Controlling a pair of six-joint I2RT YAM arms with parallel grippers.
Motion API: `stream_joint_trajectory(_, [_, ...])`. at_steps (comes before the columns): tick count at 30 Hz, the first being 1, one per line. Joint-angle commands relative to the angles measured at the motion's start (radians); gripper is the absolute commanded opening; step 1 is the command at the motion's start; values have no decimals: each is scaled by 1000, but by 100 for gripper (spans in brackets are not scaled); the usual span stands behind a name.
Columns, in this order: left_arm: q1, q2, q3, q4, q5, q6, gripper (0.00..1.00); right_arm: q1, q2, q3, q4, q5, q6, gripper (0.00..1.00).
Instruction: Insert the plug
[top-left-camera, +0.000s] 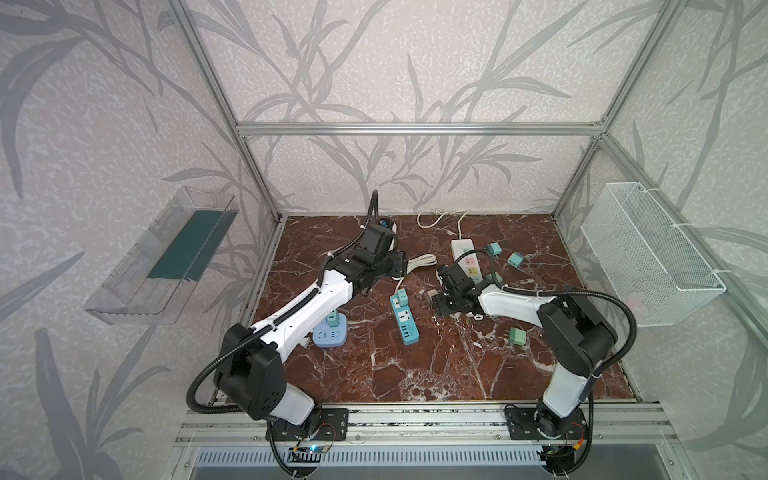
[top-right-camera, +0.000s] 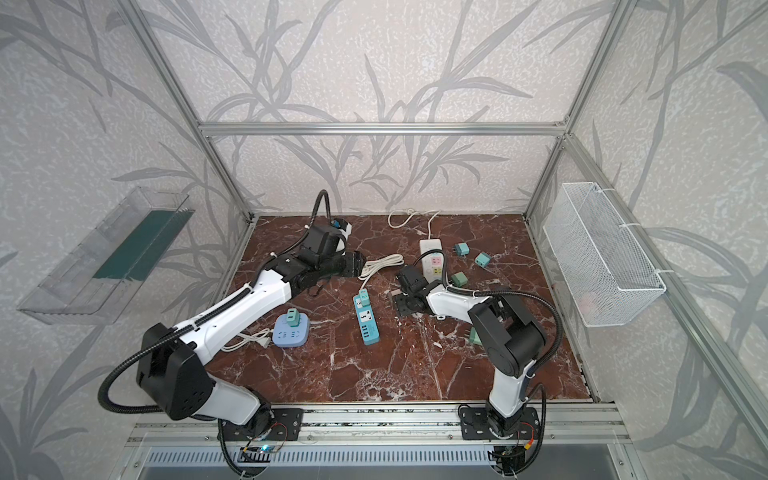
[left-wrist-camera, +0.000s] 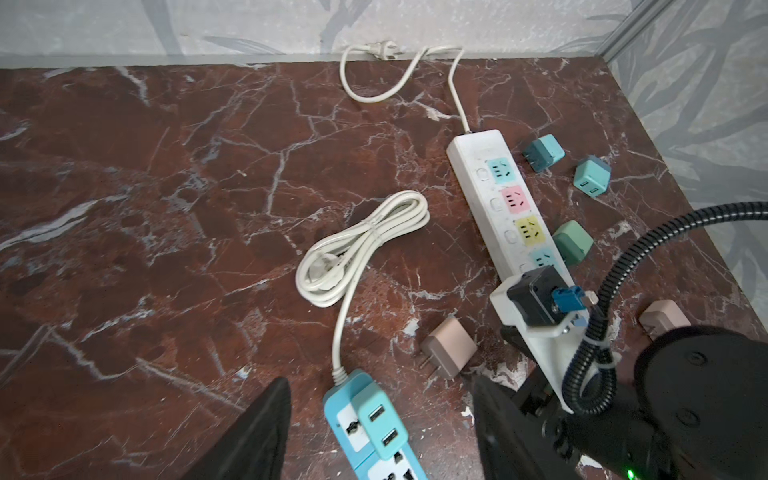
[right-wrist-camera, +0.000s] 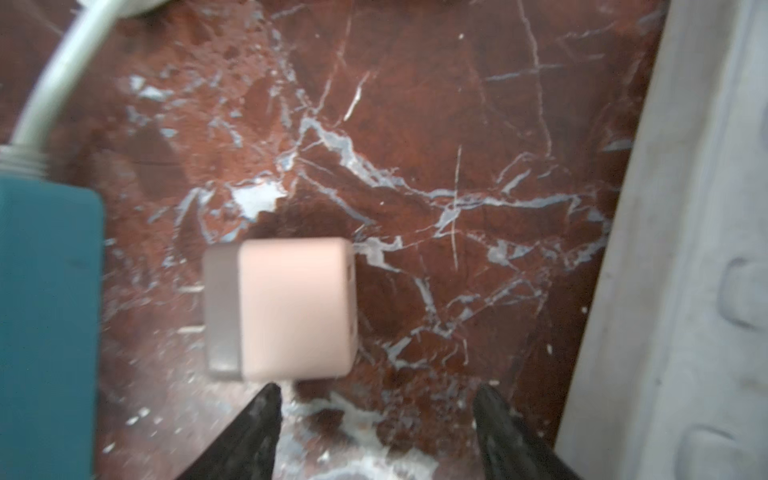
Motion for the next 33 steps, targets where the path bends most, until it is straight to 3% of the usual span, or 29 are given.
stream_joint_trajectory(1, [-57,126,174,-179,-31,47,69,-4,-200,-109,78,23,37,73])
stream_joint_trajectory(3, [-79,215,291,-289,-37,63,67,-8,-289,-201,142,149,73,73])
stream_joint_trajectory(7, [-117,294,347,-282,-58,131,68,-17,-421,-301,206,282,103,73])
stream_joint_trajectory(11, [-154,323,324,-222,-96,216,73,-22,-490,-347,221,377,127,73])
stream_joint_trajectory(15, [-163,290,186,-20,-98,319,77,-26,-520,-377,234,453,161,76])
stream_joint_trajectory(19, [-164,288,134,57,-40,372,77,-30,-513,-418,323,475,171,81])
stream_joint_trajectory(21, [-162,324,213,-61,-3,389,73,-34,-481,-407,336,457,161,84])
stream_joint_trajectory(24, [-163,397,338,-230,-17,397,70,-54,-441,-338,224,336,180,83])
stream_joint_trajectory(33, [-165,484,376,-368,64,535,73,-111,-438,-345,191,288,207,81])
